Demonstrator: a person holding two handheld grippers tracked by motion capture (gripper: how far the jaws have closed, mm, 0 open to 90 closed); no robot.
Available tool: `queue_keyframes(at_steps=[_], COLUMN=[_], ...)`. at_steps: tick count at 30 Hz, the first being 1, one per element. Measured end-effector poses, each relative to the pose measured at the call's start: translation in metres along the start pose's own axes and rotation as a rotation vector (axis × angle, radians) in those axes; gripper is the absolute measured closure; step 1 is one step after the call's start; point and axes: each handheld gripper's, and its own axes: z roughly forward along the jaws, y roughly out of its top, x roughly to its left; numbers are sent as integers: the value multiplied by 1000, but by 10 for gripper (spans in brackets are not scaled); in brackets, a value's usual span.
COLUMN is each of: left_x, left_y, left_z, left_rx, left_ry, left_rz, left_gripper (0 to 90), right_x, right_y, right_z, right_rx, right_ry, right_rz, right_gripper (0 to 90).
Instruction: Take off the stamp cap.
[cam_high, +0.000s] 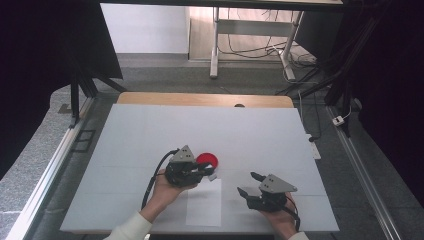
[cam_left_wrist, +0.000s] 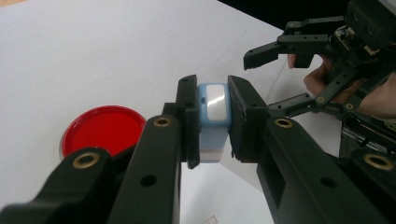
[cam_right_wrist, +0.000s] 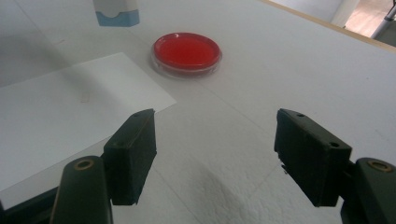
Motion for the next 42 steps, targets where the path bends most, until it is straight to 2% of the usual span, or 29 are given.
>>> queue_keyframes(at_steps=[9, 18, 32, 42], left_x=[1, -1, -1, -2], left_y=[0, 0, 0, 0], left_z=[1, 3, 5, 4], left_rx=[-2, -3, 2, 2], left_ry=[0, -4, -6, -6], left_rz=[-3, -5, -2, 1], left_gripper=[748, 748, 748, 748], right_x=[7, 14, 28, 41], right_y=[1, 5, 10, 17], right_z=[8, 13, 24, 36], right_rx=[-1, 1, -16, -6], right_ry=[15, 5, 30, 50], right_rz=[-10, -24, -38, -52], right_gripper=[291, 292, 299, 303])
